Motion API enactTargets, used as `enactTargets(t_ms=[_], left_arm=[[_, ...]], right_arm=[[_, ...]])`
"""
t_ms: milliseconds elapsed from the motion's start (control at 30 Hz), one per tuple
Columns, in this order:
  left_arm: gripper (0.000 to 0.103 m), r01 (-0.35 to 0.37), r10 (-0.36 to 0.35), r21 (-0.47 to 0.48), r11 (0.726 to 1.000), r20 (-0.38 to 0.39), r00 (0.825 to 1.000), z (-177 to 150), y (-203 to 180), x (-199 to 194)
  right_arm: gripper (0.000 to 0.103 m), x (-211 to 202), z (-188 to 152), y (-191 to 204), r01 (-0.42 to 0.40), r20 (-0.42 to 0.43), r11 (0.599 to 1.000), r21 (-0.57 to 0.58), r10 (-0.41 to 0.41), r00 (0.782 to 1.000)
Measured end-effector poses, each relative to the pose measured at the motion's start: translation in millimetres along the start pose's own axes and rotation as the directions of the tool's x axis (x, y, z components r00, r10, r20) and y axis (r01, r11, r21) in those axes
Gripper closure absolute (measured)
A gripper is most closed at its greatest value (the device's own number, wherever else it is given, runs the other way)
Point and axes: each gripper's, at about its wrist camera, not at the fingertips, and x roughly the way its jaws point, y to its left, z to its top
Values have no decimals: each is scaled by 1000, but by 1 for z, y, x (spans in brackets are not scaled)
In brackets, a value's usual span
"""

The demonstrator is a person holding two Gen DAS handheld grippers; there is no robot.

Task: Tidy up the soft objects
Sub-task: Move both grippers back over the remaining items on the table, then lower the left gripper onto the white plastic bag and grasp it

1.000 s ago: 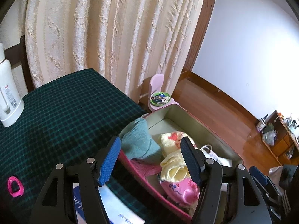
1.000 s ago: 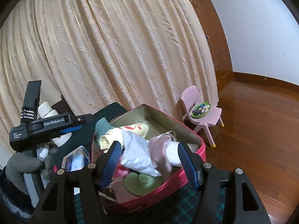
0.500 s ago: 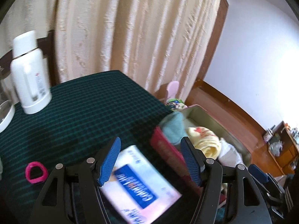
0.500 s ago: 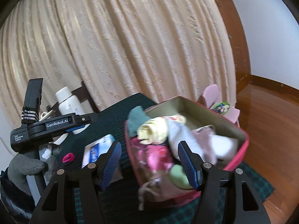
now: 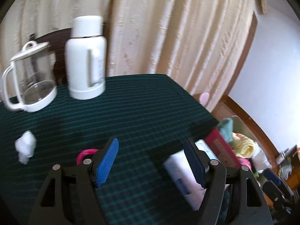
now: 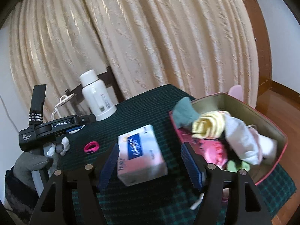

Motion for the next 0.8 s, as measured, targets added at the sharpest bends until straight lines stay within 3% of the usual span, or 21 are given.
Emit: enactTargets(t_ms=[400,567,800], left_arm=[[23,-116,118,-104,988,15,993,-15,98,-25],[23,-175,179,-170,970,10,984,-24,140,-32],[23,-254,260,-188,949,5,966,-30,181,-32]], right_arm=[[26,10,-5,44,-40,-36,997,-63,38,999],[25,21,-9,61,-62,-64,995,-83,56,996],[25,35,-16,86,-95,-105,988,-122,82,991]])
